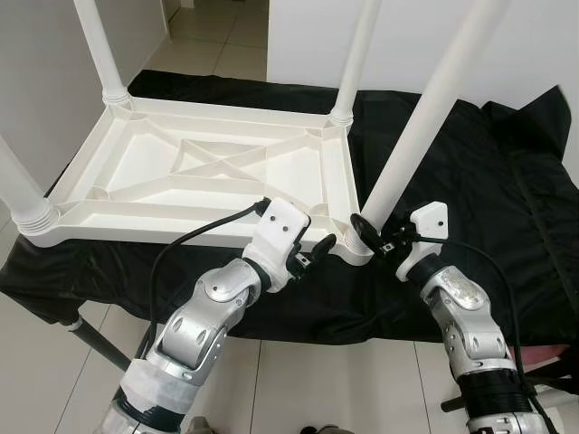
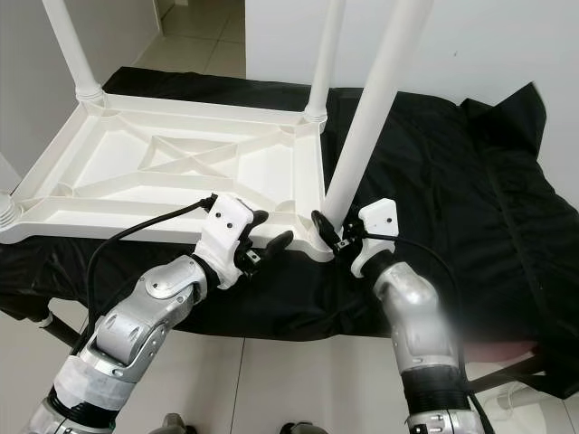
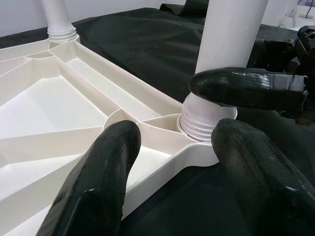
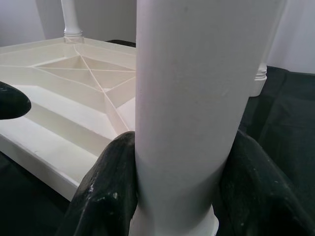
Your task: Building children table
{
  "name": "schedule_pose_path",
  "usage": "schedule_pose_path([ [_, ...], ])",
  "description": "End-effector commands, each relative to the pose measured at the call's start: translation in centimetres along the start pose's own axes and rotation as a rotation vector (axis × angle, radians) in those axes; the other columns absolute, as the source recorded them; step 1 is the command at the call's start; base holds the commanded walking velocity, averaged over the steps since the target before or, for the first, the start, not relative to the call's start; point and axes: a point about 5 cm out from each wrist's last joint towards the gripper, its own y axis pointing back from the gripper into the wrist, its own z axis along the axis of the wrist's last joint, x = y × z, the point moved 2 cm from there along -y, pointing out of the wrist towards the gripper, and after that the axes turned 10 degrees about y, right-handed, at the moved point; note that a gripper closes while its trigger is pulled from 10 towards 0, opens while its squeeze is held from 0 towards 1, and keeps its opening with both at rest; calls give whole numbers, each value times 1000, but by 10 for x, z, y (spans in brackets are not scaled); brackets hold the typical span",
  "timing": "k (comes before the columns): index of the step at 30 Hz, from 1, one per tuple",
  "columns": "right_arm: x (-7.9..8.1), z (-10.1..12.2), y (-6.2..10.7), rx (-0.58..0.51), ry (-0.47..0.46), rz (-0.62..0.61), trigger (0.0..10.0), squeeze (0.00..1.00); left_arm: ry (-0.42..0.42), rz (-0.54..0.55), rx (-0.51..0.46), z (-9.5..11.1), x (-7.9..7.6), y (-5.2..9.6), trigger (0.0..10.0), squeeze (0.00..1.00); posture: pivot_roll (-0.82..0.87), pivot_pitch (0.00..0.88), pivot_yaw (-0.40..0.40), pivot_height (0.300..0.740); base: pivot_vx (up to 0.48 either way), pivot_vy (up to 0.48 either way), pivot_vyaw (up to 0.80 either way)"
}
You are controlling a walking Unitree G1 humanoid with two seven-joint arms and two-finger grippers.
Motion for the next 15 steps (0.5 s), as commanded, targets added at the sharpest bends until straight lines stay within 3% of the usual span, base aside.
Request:
schedule_pose_path([
  [1, 3, 0, 3, -1, -22, -30, 10000, 0, 0, -87, 11, 1, -10, -1, 10000, 0, 13, 91, -18, 740, 0, 0, 0],
  [6, 1, 5, 5, 5, -30, -166, 10000, 0, 3, -95, 11, 2, -11, -1, 10000, 0, 5, 92, -19, 740, 0, 0, 0],
  [9, 1, 5, 5, 12, -29, -179, 10000, 0, 3, -95, 11, 2, -12, -1, 10000, 0, 5, 92, -19, 740, 0, 0, 0],
  [15, 17, 2, 13, 81, -30, -362, 10000, 0, 12, -100, 14, 0, -13, -2, 10000, 0, -9, 101, -24, 740, 0, 0, 0],
])
